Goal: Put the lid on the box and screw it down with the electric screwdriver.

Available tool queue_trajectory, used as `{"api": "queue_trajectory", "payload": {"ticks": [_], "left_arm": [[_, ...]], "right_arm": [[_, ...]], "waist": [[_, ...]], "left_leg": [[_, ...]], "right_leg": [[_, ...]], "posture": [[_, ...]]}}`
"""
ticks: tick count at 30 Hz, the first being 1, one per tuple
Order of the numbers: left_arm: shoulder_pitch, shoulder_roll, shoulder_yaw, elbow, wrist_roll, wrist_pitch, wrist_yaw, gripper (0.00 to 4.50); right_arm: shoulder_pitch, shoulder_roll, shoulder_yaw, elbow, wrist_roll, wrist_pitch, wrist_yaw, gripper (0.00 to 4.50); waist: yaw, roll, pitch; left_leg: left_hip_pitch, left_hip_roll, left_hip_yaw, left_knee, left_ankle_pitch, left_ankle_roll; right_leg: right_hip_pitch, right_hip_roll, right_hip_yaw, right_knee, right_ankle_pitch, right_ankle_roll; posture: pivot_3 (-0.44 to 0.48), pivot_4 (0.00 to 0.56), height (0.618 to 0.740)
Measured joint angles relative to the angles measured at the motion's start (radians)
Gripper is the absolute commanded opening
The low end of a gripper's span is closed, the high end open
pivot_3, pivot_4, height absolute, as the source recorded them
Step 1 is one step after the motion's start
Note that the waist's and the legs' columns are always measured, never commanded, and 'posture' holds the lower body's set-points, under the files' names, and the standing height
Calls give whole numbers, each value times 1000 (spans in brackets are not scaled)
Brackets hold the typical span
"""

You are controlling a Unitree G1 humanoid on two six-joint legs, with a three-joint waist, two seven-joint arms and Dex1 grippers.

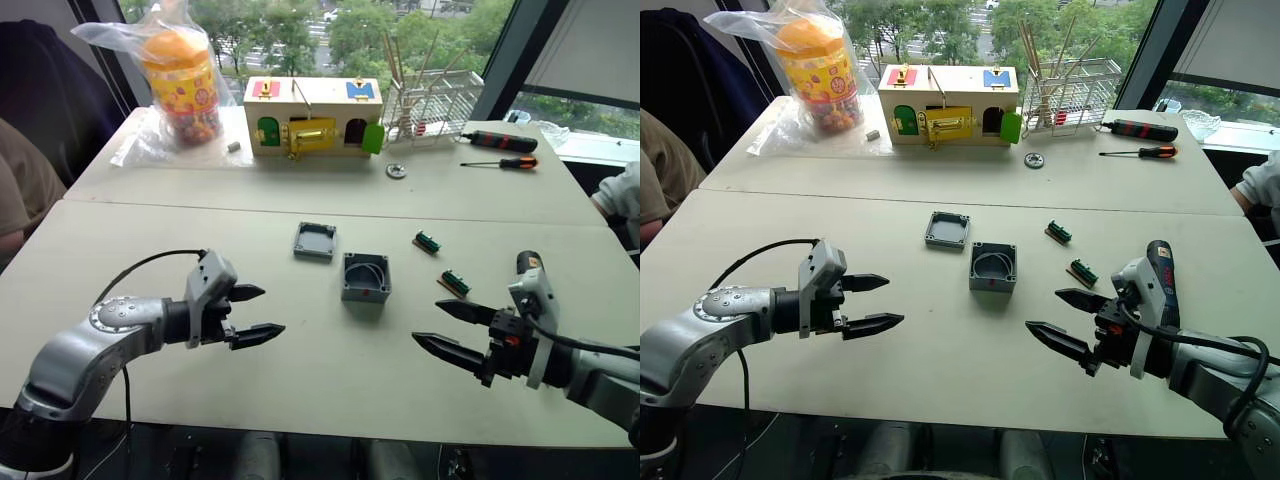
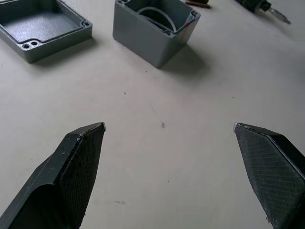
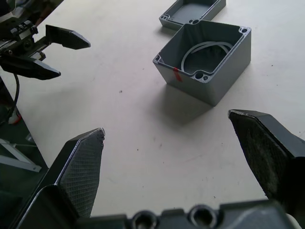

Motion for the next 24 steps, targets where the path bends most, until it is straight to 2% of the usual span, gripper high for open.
{"api": "queue_trajectory", "payload": {"ticks": [3,7,10,13,16,19,24], "left_arm": [[-78,11,-17,57,32,-4,-20,4465],[-318,2,-133,173,111,-44,-108,4465],[-562,-35,-274,291,211,-72,-207,4465],[-779,-129,-450,445,352,-145,-308,4465],[-881,-244,-576,546,441,-200,-391,4465],[-923,-362,-650,646,503,-221,-421,4465],[-942,-431,-705,755,594,-286,-448,4465]], "right_arm": [[-10,-7,2,2,-6,10,-20,4500],[-123,-44,13,19,22,93,-103,4500],[-198,-51,26,14,27,102,-122,4500],[-231,-66,59,10,22,103,-118,4500],[-238,-68,86,4,14,103,-122,4500],[-226,-57,97,-4,-2,101,-141,4500],[-177,-32,110,-53,-29,101,-191,4500]], "waist": [[-1,0,0],[3,-1,1],[6,-1,1],[13,-1,1],[17,-1,1],[23,-2,1],[24,-1,1]], "left_leg": [[0,-1,0,0,0,0],[0,-4,0,0,2,0],[-2,-8,-2,0,1,1],[-6,-10,-1,0,1,1],[-13,-10,-1,1,2,-1],[-18,-10,-1,1,4,-3],[-18,-10,-1,1,4,-3]], "right_leg": [[0,1,0,0,0,0],[-1,1,-1,1,0,0],[-1,1,0,0,0,1],[-4,0,0,0,1,3],[-11,0,1,-1,0,5],[-17,0,1,0,0,7],[-18,0,1,1,-1,8]], "posture": [[0,150,708],[0,150,708],[0,150,708],[0,150,708],[0,150,708],[0,150,708],[0,150,708]]}}
